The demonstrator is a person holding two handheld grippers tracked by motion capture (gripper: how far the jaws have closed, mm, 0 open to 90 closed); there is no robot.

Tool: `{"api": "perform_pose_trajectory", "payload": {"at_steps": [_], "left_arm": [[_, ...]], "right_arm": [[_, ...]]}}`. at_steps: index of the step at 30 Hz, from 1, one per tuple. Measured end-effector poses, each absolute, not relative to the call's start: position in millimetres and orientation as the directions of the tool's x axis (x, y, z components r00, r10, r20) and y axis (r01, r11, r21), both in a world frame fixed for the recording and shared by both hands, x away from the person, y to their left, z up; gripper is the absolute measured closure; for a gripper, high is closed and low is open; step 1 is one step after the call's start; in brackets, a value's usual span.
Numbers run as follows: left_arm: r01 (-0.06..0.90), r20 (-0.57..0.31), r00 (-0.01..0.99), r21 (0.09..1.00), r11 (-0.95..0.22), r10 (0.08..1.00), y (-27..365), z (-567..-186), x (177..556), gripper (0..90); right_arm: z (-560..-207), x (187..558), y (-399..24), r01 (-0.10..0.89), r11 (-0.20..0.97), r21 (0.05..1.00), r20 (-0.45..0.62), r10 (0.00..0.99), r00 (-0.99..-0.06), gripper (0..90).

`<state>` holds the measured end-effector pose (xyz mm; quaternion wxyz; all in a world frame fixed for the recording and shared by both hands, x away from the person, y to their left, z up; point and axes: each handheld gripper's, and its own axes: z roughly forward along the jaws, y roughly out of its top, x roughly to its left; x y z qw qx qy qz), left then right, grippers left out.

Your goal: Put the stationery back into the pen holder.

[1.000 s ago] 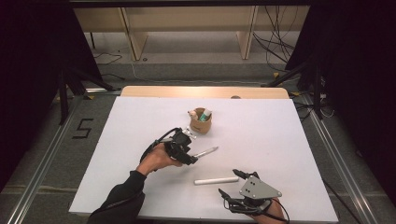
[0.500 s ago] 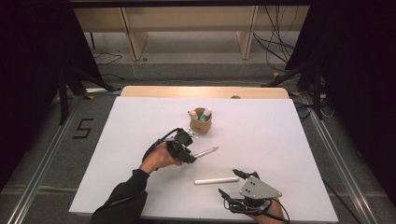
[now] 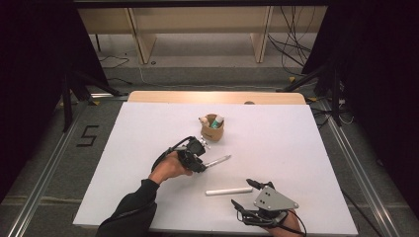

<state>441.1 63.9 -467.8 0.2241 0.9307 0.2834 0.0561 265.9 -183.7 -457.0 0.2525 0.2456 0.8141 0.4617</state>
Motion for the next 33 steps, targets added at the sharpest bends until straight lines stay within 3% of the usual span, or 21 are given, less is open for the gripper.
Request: {"api": "perform_pose_trajectory", "payload": {"at_steps": [9, 33], "left_arm": [[0.458, -0.009, 0.862, 0.446, -0.769, 0.507, 65.0, -467.3, 439.5, 74.6], [0.487, -0.094, 0.850, 0.512, -0.707, 0.518, 78.7, -462.5, 444.2, 76.2]], "right_arm": [[-457.1, 266.1, -183.8, 0.169, 0.454, 0.875, -0.185, 0.635, -0.750, 26.6], [-455.6, 269.7, -189.6, 0.197, 0.402, 0.894, -0.136, 0.663, -0.736, 26.8]]}}
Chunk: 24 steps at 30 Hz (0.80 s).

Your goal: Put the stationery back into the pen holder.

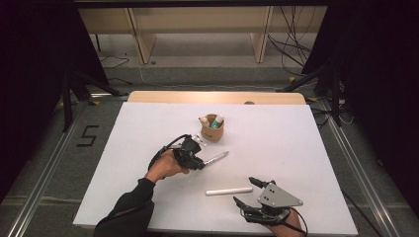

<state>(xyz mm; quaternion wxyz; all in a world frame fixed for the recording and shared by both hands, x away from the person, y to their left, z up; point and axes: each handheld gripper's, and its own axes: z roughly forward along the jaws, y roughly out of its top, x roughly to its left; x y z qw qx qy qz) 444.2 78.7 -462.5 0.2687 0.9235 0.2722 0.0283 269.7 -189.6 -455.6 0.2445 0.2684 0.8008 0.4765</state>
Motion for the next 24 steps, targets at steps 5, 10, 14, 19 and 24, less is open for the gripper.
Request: {"api": "perform_pose_trajectory", "payload": {"at_steps": [5, 10, 14, 19, 24], "left_arm": [[0.485, -0.092, 0.849, 0.524, -0.700, 0.520, 78.8, -460.8, 443.8, 76.4], [0.485, -0.094, 0.846, 0.545, -0.683, 0.525, 82.1, -455.4, 443.0, 76.4], [0.495, -0.111, 0.836, 0.578, -0.649, 0.538, 86.3, -450.9, 441.0, 76.4], [0.502, -0.135, 0.825, 0.619, -0.604, 0.548, 93.0, -444.6, 437.8, 76.3], [0.487, -0.149, 0.829, 0.665, -0.566, 0.539, 98.4, -436.6, 430.7, 76.3]], "right_arm": [[-455.4, 269.8, -190.0, 0.196, 0.399, 0.896, -0.135, 0.664, -0.736, 26.8], [-455.3, 270.1, -190.1, 0.200, 0.395, 0.897, -0.129, 0.664, -0.736, 26.8], [-454.3, 271.5, -191.3, 0.206, 0.378, 0.903, -0.113, 0.669, -0.734, 26.8], [-453.2, 274.8, -193.4, 0.244, 0.334, 0.910, -0.054, 0.679, -0.732, 26.8], [-450.7, 285.0, -197.6, 0.332, 0.222, 0.917, 0.089, 0.697, -0.711, 26.8]]}}
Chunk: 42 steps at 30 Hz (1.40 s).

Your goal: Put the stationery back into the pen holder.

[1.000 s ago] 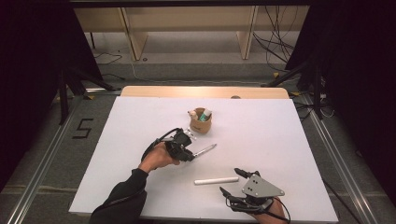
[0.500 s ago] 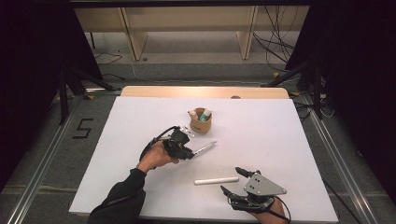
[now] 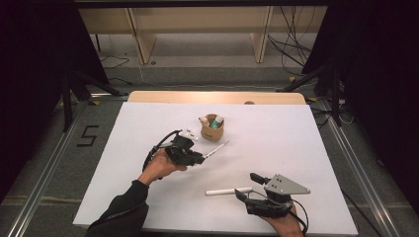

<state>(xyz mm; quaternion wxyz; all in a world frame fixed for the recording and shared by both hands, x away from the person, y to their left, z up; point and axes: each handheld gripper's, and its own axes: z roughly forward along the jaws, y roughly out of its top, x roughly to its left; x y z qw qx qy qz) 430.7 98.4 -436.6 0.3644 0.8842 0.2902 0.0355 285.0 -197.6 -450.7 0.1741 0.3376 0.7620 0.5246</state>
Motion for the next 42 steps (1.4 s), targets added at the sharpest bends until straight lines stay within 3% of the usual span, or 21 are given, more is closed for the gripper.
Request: {"api": "perform_pose_trajectory", "payload": {"at_steps": [9, 24, 36, 42], "left_arm": [[0.476, -0.163, 0.834, 0.697, -0.537, 0.528, 105.5, -433.3, 413.5, 76.3], [0.474, -0.199, 0.824, 0.756, -0.452, 0.530, 116.8, -432.4, 397.4, 76.3], [0.465, -0.216, 0.828, 0.780, -0.418, 0.518, 117.6, -434.4, 387.7, 76.3], [0.462, -0.224, 0.829, 0.790, -0.403, 0.512, 117.4, -432.6, 381.5, 76.3]], "right_arm": [[-453.2, 304.6, -202.9, 0.428, 0.097, 0.899, 0.249, 0.691, -0.679, 26.9], [-454.5, 334.2, -192.9, 0.565, -0.092, 0.820, 0.501, 0.592, -0.631, 27.1], [-457.8, 355.6, -185.5, 0.646, -0.202, 0.736, 0.643, 0.506, -0.575, 28.7], [-459.8, 364.5, -178.4, 0.682, -0.193, 0.705, 0.674, 0.482, -0.560, 31.8]]}}
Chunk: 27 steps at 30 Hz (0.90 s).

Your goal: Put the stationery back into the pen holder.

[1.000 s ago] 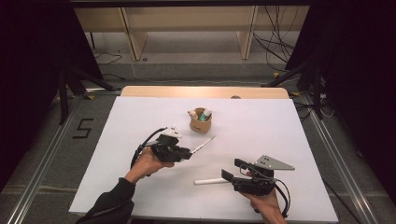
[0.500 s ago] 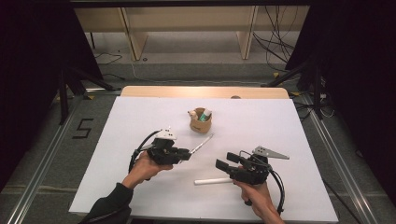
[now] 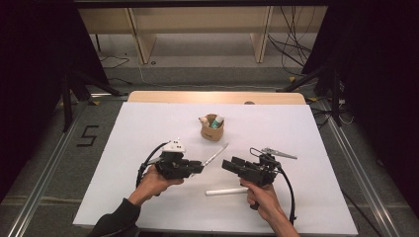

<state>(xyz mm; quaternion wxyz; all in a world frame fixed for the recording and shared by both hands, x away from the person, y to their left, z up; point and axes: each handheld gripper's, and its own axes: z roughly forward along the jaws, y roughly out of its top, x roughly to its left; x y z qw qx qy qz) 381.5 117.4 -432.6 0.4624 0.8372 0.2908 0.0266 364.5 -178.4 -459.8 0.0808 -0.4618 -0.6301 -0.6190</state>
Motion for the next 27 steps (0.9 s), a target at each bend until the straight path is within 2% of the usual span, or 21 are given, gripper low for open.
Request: {"api": "perform_pose_trajectory", "payload": {"at_steps": [3, 6, 18, 27], "left_arm": [[0.465, -0.228, 0.829, 0.789, -0.401, 0.511, 117.5, -434.7, 379.1, 76.3], [0.463, -0.229, 0.830, 0.791, -0.400, 0.508, 116.9, -435.9, 376.1, 76.3], [0.452, -0.233, 0.842, 0.797, -0.400, 0.487, 111.5, -435.2, 368.3, 76.3], [0.442, -0.230, 0.848, 0.804, -0.398, 0.478, 108.5, -433.8, 365.2, 76.3]], "right_arm": [[-459.9, 366.5, -176.6, 0.693, -0.204, 0.691, 0.692, 0.466, -0.552, 33.7], [-460.2, 371.5, -174.3, 0.708, -0.222, 0.670, 0.714, 0.455, -0.533, 39.6], [-466.4, 381.1, -168.4, 0.762, -0.264, 0.592, 0.785, 0.405, -0.469, 53.7], [-468.1, 381.4, -165.3, 0.775, -0.274, 0.570, 0.804, 0.382, -0.456, 62.5]]}}
